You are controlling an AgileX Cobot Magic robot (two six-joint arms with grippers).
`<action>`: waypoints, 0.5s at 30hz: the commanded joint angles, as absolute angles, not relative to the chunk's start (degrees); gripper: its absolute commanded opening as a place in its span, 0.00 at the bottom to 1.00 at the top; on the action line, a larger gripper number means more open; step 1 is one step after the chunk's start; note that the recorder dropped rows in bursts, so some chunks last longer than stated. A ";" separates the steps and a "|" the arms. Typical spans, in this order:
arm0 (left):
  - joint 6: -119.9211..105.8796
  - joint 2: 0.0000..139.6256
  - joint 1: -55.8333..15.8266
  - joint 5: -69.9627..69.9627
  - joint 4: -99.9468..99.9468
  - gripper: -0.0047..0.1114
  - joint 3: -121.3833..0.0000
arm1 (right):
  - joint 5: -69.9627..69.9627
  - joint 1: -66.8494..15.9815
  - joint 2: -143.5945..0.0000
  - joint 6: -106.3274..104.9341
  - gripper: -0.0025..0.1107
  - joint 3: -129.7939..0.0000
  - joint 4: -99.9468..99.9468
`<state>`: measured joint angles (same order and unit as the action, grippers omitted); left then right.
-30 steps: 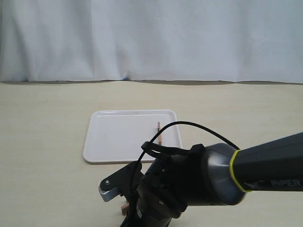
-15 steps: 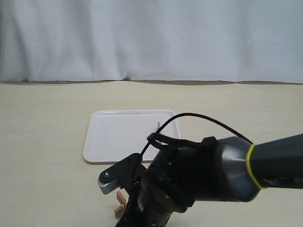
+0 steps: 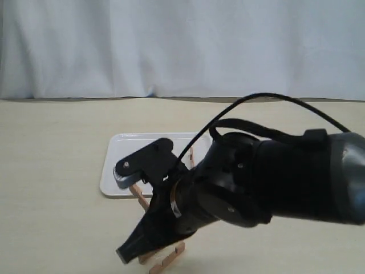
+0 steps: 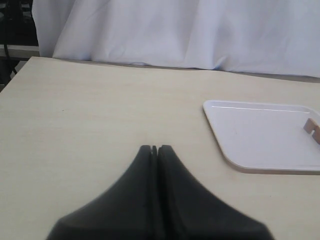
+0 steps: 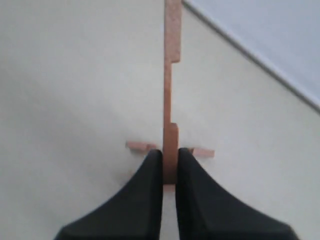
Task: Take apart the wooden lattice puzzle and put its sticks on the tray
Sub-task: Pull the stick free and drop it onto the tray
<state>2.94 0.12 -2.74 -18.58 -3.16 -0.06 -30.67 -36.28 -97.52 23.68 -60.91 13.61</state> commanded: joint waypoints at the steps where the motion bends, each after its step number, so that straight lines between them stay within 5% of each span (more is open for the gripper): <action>1: 2.88 0.00 -2.75 -18.08 -3.02 0.04 0.00 | -28.31 -30.63 -99.91 30.84 0.06 -66.86 18.97; 15: 2.88 0.00 -2.75 -18.34 -3.02 0.04 0.00 | -10.93 -19.17 -119.18 33.46 0.10 -76.71 19.72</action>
<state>2.94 0.12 -2.74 -18.58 -3.16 -0.06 -13.49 -19.49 -118.01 32.69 -76.52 18.45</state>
